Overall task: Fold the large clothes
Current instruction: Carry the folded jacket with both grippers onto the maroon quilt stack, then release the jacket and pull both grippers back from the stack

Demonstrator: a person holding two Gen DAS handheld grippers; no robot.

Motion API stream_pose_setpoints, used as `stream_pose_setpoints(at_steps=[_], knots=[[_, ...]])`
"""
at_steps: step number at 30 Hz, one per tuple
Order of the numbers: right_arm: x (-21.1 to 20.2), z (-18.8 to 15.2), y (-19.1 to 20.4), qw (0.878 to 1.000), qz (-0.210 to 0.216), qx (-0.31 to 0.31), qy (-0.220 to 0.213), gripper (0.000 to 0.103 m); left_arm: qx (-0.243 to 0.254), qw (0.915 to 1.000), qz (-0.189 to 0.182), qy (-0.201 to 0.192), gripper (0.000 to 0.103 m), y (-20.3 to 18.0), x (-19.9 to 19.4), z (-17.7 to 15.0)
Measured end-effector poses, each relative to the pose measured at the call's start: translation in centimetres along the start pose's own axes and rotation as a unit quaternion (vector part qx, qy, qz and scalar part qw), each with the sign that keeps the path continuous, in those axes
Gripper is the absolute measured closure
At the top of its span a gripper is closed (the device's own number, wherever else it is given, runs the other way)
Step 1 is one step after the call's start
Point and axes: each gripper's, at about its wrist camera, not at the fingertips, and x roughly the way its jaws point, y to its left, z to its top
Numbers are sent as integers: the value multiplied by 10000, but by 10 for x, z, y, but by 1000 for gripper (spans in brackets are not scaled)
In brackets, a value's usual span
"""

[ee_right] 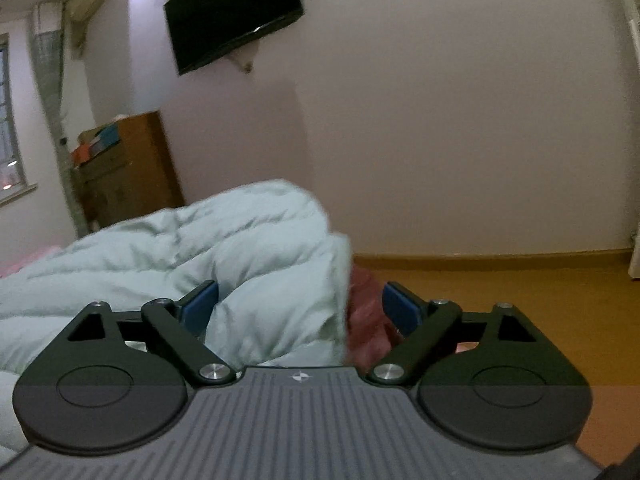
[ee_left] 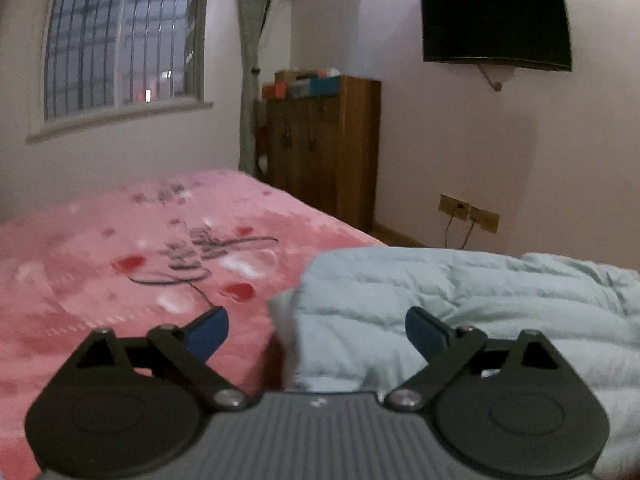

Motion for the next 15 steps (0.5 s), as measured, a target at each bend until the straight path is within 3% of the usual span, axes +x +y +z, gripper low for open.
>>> stream_pose_setpoints(at_steps=[5,11,15], knots=[[-22,12,-15,9991,-196,189,-338,0,265,9996,34,-110,3,6,-50,-21],[-59,18,-26,9992,164,293,-199,0,-109,9998,-27,162,1,18,-95,-67],[-94,7,-19,9985,537,-131,-61,0,-443,9983,43,385,1,22,-121,-91]])
